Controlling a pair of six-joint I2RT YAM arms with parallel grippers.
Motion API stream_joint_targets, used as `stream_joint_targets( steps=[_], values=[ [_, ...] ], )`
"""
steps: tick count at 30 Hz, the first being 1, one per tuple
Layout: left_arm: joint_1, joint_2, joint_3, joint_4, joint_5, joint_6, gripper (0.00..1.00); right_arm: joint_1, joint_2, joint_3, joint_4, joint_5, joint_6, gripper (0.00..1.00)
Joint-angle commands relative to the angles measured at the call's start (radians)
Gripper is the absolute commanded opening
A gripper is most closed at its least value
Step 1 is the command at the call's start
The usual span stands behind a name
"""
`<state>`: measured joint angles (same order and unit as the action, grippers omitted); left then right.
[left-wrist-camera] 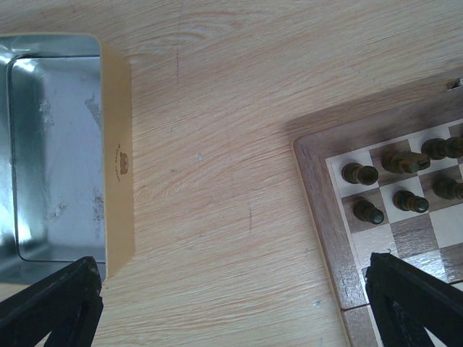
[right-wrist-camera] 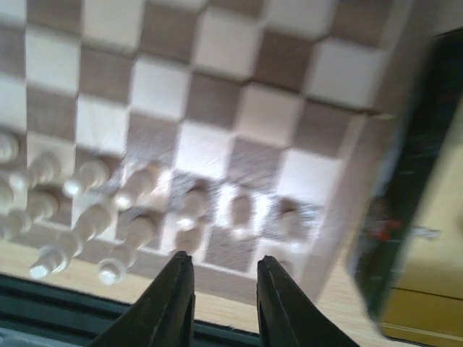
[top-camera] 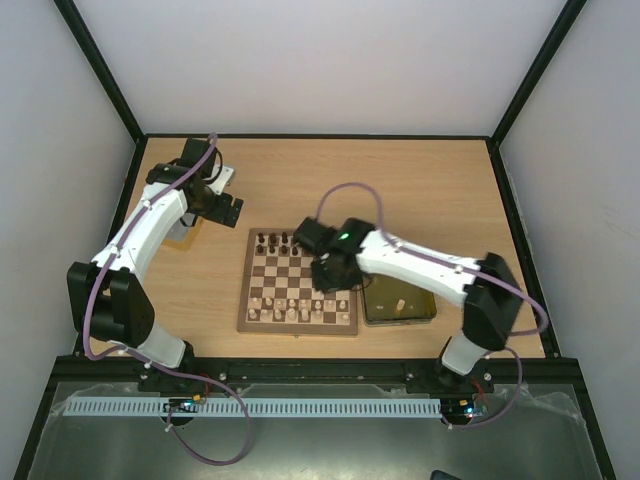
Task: Set up the chess pieces on the board
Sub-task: Pick up the chess piece from the storage box.
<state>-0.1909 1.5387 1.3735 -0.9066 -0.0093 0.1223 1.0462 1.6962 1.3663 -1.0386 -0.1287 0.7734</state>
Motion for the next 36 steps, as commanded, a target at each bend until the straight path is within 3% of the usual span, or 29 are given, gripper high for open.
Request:
stream_joint_targets(
  steps=[1, 7, 17, 36],
  values=[
    [0.005, -0.03, -0.008, -0.008, -0.003, -0.006, 0.99, -0.174, -0.176, -0.088, -0.063, 0.077, 0.031, 0.23],
    [0.005, -0.025, -0.003, -0.009, -0.003, -0.007, 0.99, -0.331, -0.289, -0.257, -0.098, 0.109, 0.018, 0.27],
    [0.005, -0.014, 0.0, -0.009, -0.008, -0.005, 0.99, -0.524, -0.395, -0.499, 0.027, -0.012, 0.01, 0.3],
    [0.007, -0.024, -0.018, -0.006, -0.006, -0.003, 0.99, -0.557, -0.346, -0.575, 0.115, -0.036, -0.026, 0.31]
  ],
)
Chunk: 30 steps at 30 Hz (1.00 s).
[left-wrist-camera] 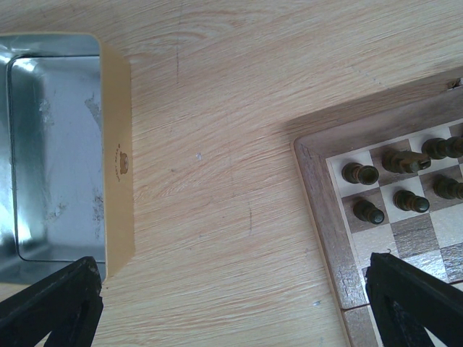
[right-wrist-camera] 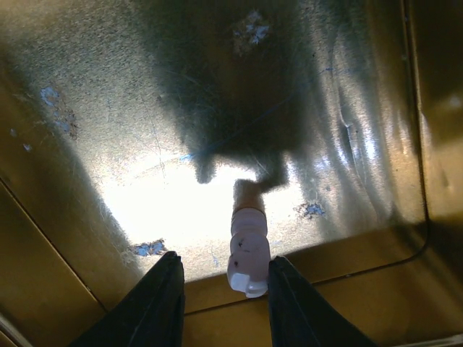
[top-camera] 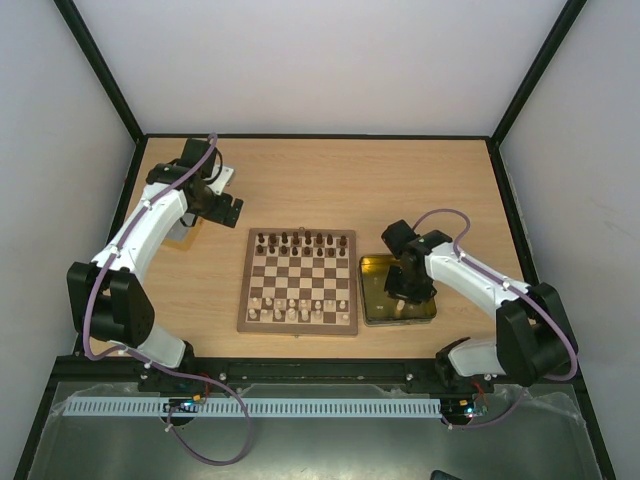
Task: Set up the chess pieces on the board
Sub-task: Pick up the chess piece from the storage box.
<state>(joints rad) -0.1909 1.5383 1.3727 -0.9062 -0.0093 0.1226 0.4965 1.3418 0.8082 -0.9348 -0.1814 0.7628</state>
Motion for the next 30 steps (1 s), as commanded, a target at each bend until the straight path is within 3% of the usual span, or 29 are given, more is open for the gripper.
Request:
stream_joint_targets(
  steps=[1, 7, 21, 30],
  values=[
    [0.007, -0.026, -0.019, -0.007, -0.006, -0.004, 0.99, -0.007, 0.01, -0.019, 0.01, 0.02, -0.017, 0.31],
    [0.008, -0.033, -0.025, -0.004, -0.005, -0.004, 0.99, -0.009, 0.006, -0.03, 0.006, 0.022, -0.018, 0.29],
    [0.01, -0.026, -0.015, -0.005, 0.0, -0.005, 0.99, -0.009, -0.004, -0.031, -0.017, 0.024, -0.03, 0.1],
    [0.01, -0.01, 0.0, -0.009, 0.006, -0.004, 0.99, 0.007, -0.019, 0.151, -0.161, 0.056, -0.052, 0.08]
  ],
)
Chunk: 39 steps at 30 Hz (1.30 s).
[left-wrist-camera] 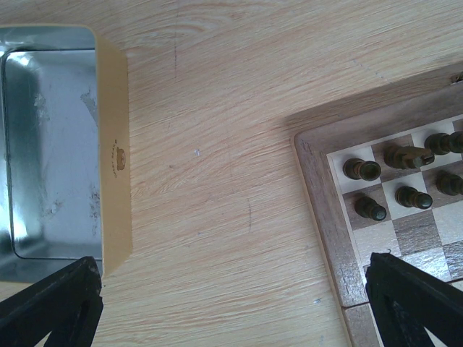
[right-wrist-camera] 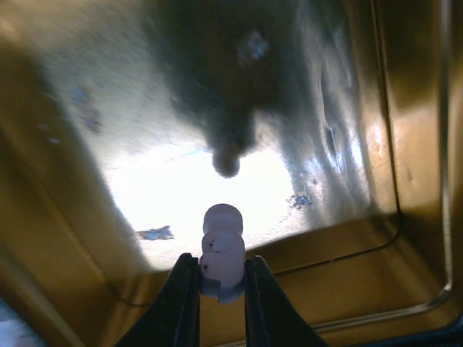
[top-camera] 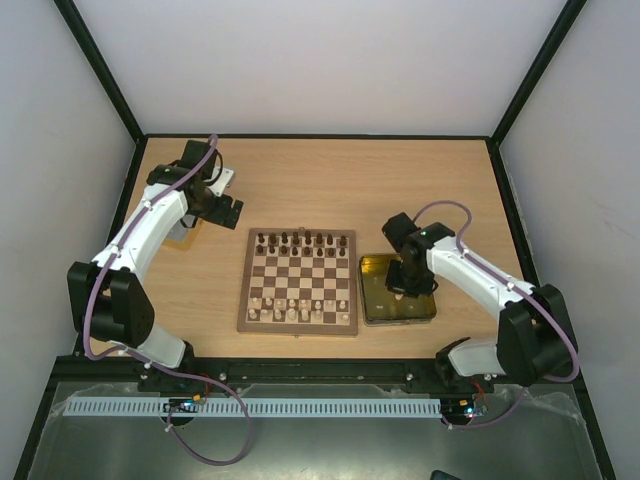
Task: Set up the chess pieces on the board
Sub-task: Pick up the chess piece from the storage box, then place the chess piece on the chessboard.
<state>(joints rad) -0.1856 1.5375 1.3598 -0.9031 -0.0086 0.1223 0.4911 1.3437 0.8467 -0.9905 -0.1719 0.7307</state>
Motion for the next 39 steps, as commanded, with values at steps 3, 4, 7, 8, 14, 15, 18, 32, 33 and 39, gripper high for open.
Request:
stream_joint_targets(
  steps=[3, 4, 7, 8, 14, 15, 18, 32, 33, 39],
  values=[
    [0.005, -0.001, 0.023, -0.014, 0.009, -0.006, 0.99, 0.048, -0.001, 0.203, -0.162, 0.072, -0.024, 0.09],
    [0.005, 0.001, 0.026, -0.014, 0.01, -0.005, 0.99, 0.059, 0.007, 0.221, -0.173, 0.08, -0.024, 0.09],
    [0.005, 0.006, 0.03, -0.016, 0.012, -0.006, 0.99, 0.096, 0.026, 0.252, -0.184, 0.071, -0.016, 0.09],
    [0.005, 0.006, 0.031, -0.015, 0.012, -0.006, 0.99, 0.114, 0.033, 0.266, -0.186, 0.072, -0.01, 0.09],
    [0.005, 0.003, 0.028, -0.015, 0.012, -0.004, 0.99, 0.323, 0.127, 0.393, -0.223, 0.064, 0.03, 0.09],
    [0.005, 0.002, 0.028, -0.015, 0.011, -0.004, 0.99, 0.357, 0.149, 0.423, -0.233, 0.065, 0.036, 0.09],
    [0.005, -0.001, 0.026, -0.016, 0.009, -0.004, 0.99, 0.438, 0.209, 0.495, -0.251, 0.059, 0.04, 0.09],
    [0.005, 0.0, 0.022, -0.012, 0.009, -0.006, 0.99, 0.56, 0.292, 0.498, -0.188, 0.002, 0.043, 0.09],
    [0.005, -0.002, 0.022, -0.013, 0.009, -0.006, 0.99, 0.566, 0.297, 0.499, -0.184, 0.0, 0.042, 0.09],
    [0.005, -0.002, 0.018, -0.01, 0.006, -0.007, 0.99, 0.581, 0.301, 0.438, -0.142, -0.014, 0.042, 0.1]
  ],
)
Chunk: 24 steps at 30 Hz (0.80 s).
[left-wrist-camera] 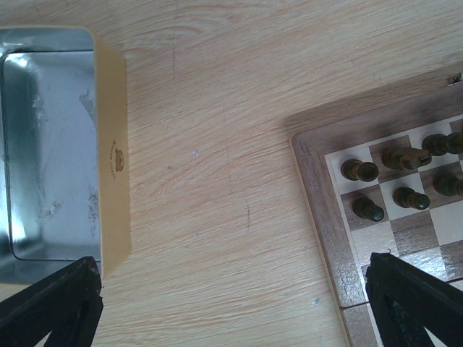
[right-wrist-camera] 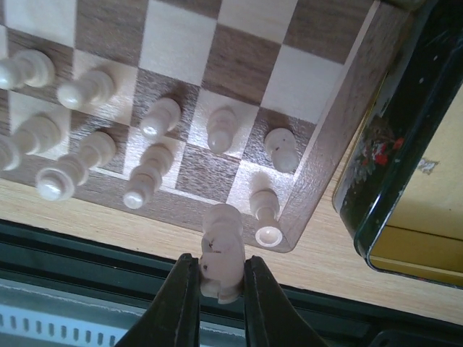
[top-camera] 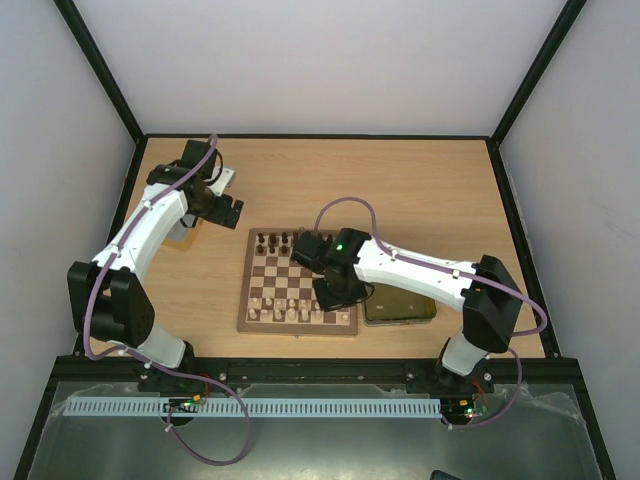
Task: Set up the chess pieces on the board
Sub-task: Place the chess piece on the chessboard.
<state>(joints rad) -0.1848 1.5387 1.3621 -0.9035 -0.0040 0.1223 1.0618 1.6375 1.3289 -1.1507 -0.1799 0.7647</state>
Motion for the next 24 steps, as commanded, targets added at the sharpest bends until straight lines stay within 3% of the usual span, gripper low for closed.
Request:
stream_joint_targets(
  steps=[1, 24],
  values=[
    [0.004, -0.003, 0.015, -0.011, 0.0, -0.006, 0.99, 0.012, 0.006, -0.054, 0.028, -0.008, 0.008, 0.09],
    [0.004, -0.008, 0.008, -0.009, -0.003, -0.007, 0.99, 0.018, 0.048, -0.089, 0.109, -0.034, 0.003, 0.1]
  ],
)
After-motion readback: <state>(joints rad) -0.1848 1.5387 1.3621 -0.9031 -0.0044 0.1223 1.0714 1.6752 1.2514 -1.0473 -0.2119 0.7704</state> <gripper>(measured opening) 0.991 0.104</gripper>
